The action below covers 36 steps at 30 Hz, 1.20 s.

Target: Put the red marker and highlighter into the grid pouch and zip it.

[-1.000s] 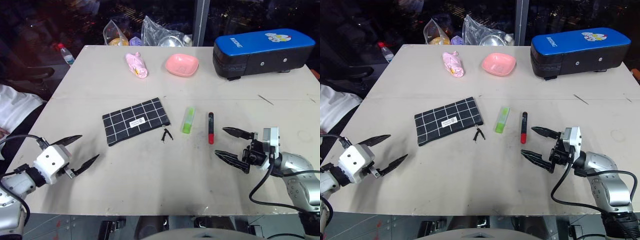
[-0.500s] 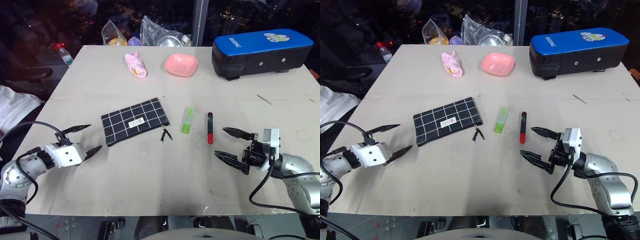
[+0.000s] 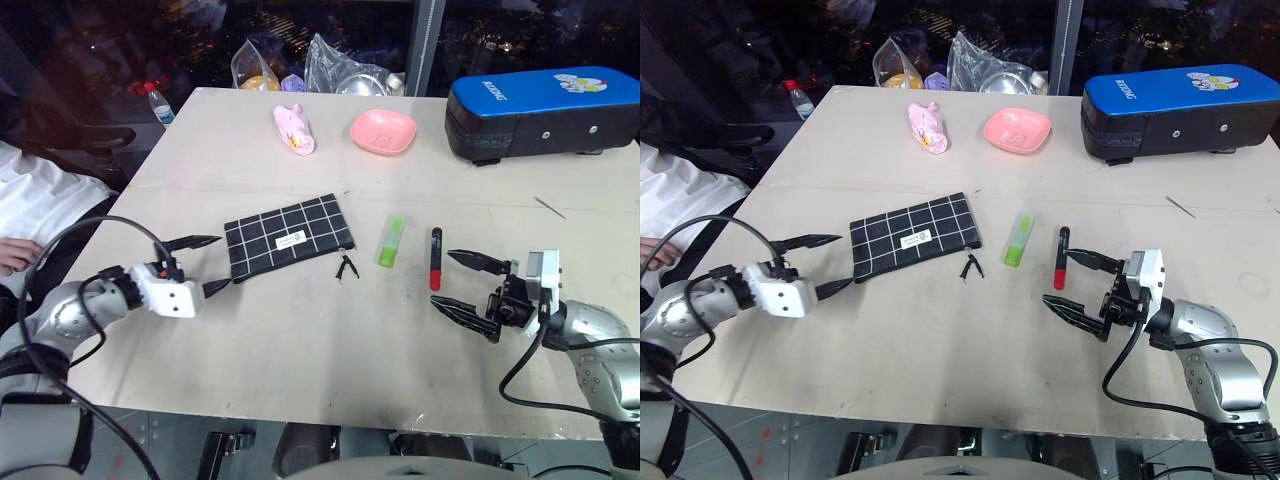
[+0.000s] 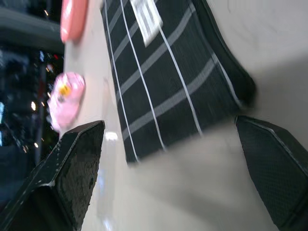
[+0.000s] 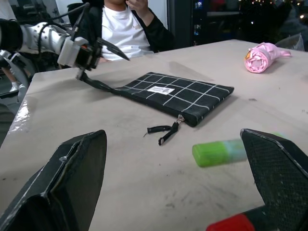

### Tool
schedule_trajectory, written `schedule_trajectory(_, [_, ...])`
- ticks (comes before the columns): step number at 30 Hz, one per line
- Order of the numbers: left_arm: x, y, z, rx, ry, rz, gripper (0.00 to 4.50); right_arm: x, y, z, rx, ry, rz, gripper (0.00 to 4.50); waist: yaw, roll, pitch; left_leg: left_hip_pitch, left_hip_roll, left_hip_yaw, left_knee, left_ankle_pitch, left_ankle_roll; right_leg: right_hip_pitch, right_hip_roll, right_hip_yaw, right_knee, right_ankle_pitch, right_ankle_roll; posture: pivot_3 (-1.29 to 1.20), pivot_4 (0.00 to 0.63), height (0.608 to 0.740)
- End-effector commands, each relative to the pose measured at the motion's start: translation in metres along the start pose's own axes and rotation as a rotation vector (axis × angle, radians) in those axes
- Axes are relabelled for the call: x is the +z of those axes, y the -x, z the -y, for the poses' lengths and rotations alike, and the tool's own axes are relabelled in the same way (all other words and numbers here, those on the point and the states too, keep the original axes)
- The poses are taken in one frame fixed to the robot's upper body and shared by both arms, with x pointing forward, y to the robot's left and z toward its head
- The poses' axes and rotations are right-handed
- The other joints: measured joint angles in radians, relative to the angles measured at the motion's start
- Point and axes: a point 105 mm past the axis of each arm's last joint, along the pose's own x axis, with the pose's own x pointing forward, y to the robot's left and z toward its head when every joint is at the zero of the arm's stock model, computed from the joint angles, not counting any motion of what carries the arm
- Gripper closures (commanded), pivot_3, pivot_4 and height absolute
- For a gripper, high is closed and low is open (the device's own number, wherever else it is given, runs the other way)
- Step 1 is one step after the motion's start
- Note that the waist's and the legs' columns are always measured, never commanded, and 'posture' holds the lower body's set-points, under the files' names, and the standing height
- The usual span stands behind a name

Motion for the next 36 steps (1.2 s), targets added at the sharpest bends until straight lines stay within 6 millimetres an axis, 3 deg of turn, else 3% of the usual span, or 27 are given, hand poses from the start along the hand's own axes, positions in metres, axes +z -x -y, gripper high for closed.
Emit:
schedule_trajectory(1, [0.009, -0.017, 0.005, -0.039, -0.033, 0.052, 0.07, 0.008, 0.0, 0.001, -0.005, 0.04, 0.025, 0.0, -0.005, 0.0, 0.0, 0.0, 0.0, 0.0, 0.0, 0.0, 0.0, 0.0, 0.0, 0.0, 0.0, 0.0, 0.0, 0.0, 0.15, 0.74])
schedule_trajectory(9, [0.026, -0.044, -0.018, 0.019, -0.126, 0.153, 0.07, 0.006, 0.001, 0.0, -0.029, 0.041, 0.024, 0.0, -0.013, 0.0, 0.0, -0.001, 0.0, 0.001, 0.0, 0.001, -0.001, -0.001, 0.002, 0.0, 0.001, 0.0, 0.0, 0.0, 0.15, 0.74])
schedule_trajectory(17, [0.038, -0.069, -0.054, 0.232, -0.172, 0.169, 0.07, 0.007, -0.001, 0.001, -0.046, 0.052, 0.033, 0.0, -0.029, -0.004, 0.002, -0.001, 0.0, 0.0, 0.0, 0.001, -0.001, -0.001, 0.003, 0.0, 0.001, 0.0, 0.0, 0.0, 0.15, 0.74])
schedule_trajectory(28, [0.046, -0.1, -0.06, 0.286, -0.172, 0.151, 0.07, 0.006, -0.002, 0.004, -0.082, 0.051, 0.031, 0.0, -0.033, -0.005, 0.003, -0.001, 0.0, 0.0, 0.0, 0.003, -0.005, -0.002, 0.003, 0.0, 0.003, 0.0, 0.001, 0.0, 0.15, 0.74])
schedule_trajectory(36, [0.038, -0.117, -0.066, 0.309, -0.188, 0.073, 0.07, 0.014, -0.001, 0.025, -0.244, 0.066, 0.073, 0.0, -0.033, -0.005, 0.003, -0.001, 0.0, 0.0, 0.0, 0.003, -0.006, -0.002, 0.003, 0.0, 0.004, 0.0, 0.001, 0.0, 0.15, 0.74])
